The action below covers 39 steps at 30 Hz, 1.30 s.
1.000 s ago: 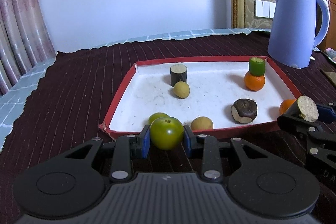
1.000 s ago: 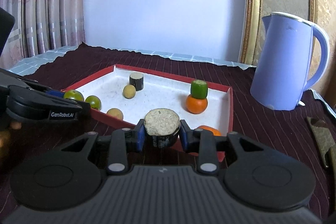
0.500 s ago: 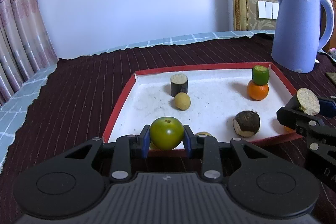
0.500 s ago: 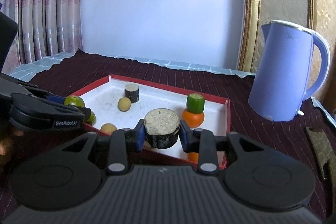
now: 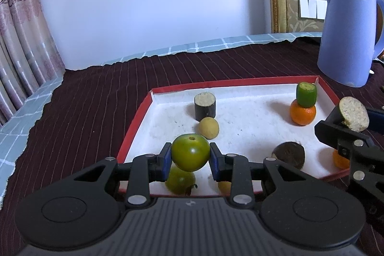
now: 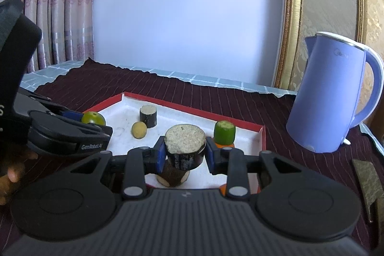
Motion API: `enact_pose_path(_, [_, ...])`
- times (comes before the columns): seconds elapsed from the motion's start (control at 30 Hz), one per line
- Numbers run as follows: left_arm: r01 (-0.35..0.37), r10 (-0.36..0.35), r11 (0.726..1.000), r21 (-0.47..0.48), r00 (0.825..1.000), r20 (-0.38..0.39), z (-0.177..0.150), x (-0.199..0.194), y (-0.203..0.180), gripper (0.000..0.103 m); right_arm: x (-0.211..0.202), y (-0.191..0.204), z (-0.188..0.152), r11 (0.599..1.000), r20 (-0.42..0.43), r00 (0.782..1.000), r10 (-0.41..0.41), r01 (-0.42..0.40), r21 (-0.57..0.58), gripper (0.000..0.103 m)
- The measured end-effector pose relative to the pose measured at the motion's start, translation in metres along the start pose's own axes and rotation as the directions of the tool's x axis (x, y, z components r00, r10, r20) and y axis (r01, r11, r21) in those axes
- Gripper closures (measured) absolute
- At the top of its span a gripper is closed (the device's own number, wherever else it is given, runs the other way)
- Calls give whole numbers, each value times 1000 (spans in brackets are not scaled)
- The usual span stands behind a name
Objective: Organize fruits
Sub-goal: 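Carry the green tomato and eggplant slice over the tray with both grippers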
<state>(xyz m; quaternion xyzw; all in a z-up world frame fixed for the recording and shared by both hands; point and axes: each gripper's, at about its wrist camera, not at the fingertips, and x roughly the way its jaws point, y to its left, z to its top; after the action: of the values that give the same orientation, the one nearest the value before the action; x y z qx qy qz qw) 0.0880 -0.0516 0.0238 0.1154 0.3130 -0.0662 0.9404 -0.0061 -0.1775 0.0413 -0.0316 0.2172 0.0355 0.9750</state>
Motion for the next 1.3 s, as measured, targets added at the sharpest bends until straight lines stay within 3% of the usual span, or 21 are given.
enact_pose_path(1.3, [-72, 74, 997, 25, 996, -59, 39, 66, -10, 72, 70, -30, 26, 995, -50, 997, -57, 61, 82, 72])
